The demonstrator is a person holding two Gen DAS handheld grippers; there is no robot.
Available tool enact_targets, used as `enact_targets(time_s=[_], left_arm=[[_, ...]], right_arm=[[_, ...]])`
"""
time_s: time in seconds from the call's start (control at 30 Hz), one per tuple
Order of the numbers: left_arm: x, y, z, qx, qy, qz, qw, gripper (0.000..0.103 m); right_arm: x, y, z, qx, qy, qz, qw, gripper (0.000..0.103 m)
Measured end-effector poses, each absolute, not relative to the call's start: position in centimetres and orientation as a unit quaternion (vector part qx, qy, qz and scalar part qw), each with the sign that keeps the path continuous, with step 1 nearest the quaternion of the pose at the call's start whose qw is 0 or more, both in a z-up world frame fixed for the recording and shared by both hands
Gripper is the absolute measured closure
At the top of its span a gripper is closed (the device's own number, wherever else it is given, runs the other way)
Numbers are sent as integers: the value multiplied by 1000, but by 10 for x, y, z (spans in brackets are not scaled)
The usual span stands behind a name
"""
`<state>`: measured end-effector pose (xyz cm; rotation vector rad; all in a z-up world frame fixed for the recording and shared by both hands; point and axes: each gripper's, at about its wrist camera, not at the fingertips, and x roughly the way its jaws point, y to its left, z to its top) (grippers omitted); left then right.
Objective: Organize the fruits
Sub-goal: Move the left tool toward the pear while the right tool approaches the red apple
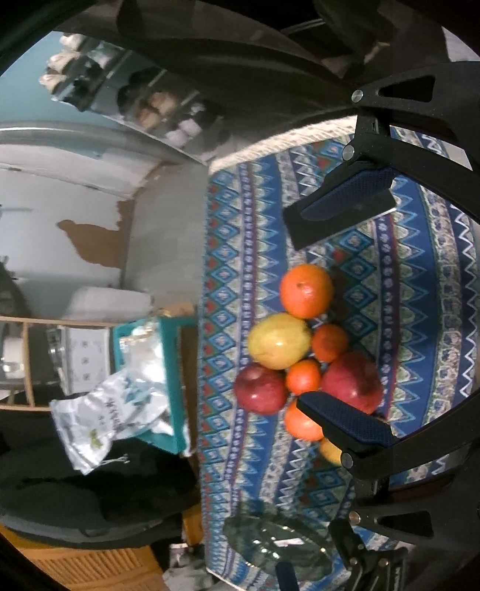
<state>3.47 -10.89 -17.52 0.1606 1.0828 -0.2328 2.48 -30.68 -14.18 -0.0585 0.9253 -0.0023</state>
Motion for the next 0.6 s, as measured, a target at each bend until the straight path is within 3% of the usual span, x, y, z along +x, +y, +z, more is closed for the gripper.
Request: enact_targets(time_s=[0.6], left_arm=[[49,-140,-232,81,565,-115,813,2]], right_arm=[[24,-318,-190,-5,508,-8,861,11]])
